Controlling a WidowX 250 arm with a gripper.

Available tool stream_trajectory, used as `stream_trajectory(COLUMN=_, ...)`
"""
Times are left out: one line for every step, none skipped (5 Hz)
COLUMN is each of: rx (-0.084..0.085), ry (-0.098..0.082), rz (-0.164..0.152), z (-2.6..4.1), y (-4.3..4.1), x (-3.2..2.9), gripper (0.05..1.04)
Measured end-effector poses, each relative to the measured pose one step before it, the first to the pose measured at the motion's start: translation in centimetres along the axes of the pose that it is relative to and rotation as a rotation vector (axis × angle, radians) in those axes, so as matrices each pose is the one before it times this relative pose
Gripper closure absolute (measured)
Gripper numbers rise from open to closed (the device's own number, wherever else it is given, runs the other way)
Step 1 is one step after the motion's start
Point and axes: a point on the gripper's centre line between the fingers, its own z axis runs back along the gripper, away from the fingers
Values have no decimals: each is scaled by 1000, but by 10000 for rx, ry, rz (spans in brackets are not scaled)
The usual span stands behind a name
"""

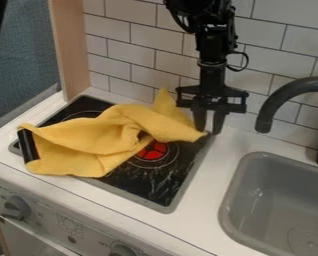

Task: Unfold the cloth from bottom left to top right

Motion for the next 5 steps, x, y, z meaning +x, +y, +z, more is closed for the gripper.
stream_trajectory(rx=100, ry=74, rz=56, z=-128, y=246, x=-171, gripper=307)
stream_trajectory(rx=-74, ry=75, rz=48, z=399, y=-73, x=-204, gripper=75)
stream_trajectory(rx=-174, ry=-188, rz=49, z=1583, y=291, x=101, gripper=73)
stream_trajectory(rx=-279, ry=-327, rz=-58, z=2719, y=-24, x=-52, gripper=83)
stream_trajectory(rx=-212, ry=-643, rz=-77, z=3191, y=-179, x=122, gripper=84)
